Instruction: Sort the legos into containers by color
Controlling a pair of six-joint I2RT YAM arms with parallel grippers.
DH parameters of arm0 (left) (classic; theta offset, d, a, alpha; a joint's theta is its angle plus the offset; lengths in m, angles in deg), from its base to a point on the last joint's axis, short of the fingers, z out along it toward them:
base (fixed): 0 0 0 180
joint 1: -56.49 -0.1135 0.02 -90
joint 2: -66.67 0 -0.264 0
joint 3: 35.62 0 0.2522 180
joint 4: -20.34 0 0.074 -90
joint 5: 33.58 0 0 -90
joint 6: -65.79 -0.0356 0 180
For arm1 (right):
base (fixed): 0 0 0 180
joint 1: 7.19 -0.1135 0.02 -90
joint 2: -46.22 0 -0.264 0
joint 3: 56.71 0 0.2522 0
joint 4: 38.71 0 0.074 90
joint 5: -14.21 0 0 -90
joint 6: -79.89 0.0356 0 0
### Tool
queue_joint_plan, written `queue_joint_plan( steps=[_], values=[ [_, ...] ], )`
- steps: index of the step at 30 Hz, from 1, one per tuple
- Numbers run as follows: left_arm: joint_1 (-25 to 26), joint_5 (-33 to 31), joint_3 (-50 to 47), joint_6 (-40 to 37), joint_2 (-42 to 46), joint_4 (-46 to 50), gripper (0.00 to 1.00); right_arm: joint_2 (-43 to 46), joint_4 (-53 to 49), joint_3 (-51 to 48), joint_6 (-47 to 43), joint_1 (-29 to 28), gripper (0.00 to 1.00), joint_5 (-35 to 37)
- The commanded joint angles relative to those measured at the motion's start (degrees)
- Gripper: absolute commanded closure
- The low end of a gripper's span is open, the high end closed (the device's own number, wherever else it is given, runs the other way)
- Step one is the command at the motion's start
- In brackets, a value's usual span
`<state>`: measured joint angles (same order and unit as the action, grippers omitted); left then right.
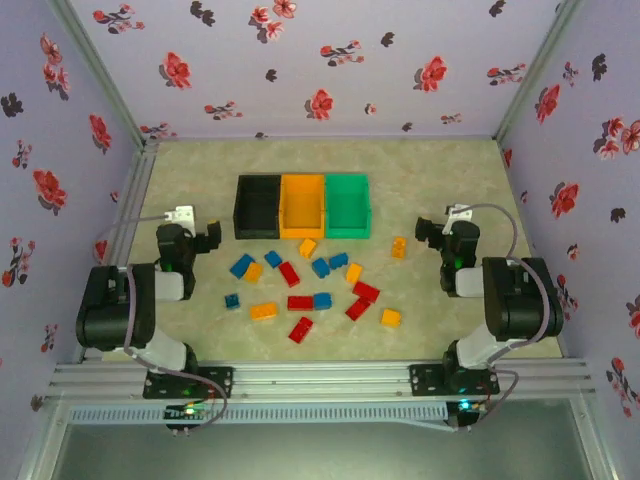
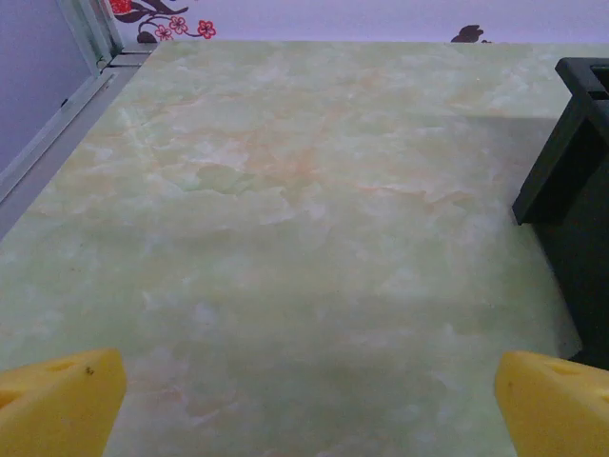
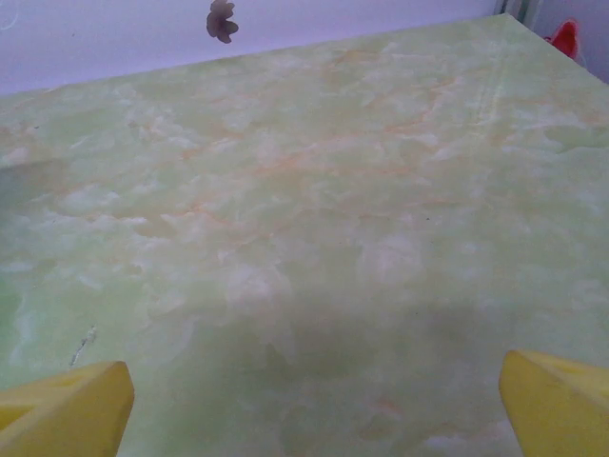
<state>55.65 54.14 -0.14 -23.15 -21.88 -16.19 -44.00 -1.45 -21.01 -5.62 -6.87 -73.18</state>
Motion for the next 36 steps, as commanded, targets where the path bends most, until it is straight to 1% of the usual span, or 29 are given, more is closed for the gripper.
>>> queue_joint_plan(
  steps=[1,32,33,35,36],
  values=[
    [0.13,0.79,0.87,-1.15,0.14,-0.21,0.0,0.67,-0.05,0.39,-0.1,0.39,0.01,-0.33],
    [0.14,0.83,0.91,-1.13,0.19,-0.17,0.0,0.7,-0.1,0.4,-0.1,0.39,0.01,-0.33],
    [0.14,0.71,0.82,-1.15,0.17,-0.16,0.0,0.71,-0.05,0.43,-0.03,0.39,0.01,-0.09],
    [0.22,-2.21,1.5,-0.1,1.13,1.5,0.0,1.39,-2.25,1.28,1.13,0.38,0.01,3.26],
    [0.23,-3.55,1.81,0.39,2.03,2.6,0.0,2.49,-3.14,1.39,1.24,0.31,0.01,3.65]
  ],
)
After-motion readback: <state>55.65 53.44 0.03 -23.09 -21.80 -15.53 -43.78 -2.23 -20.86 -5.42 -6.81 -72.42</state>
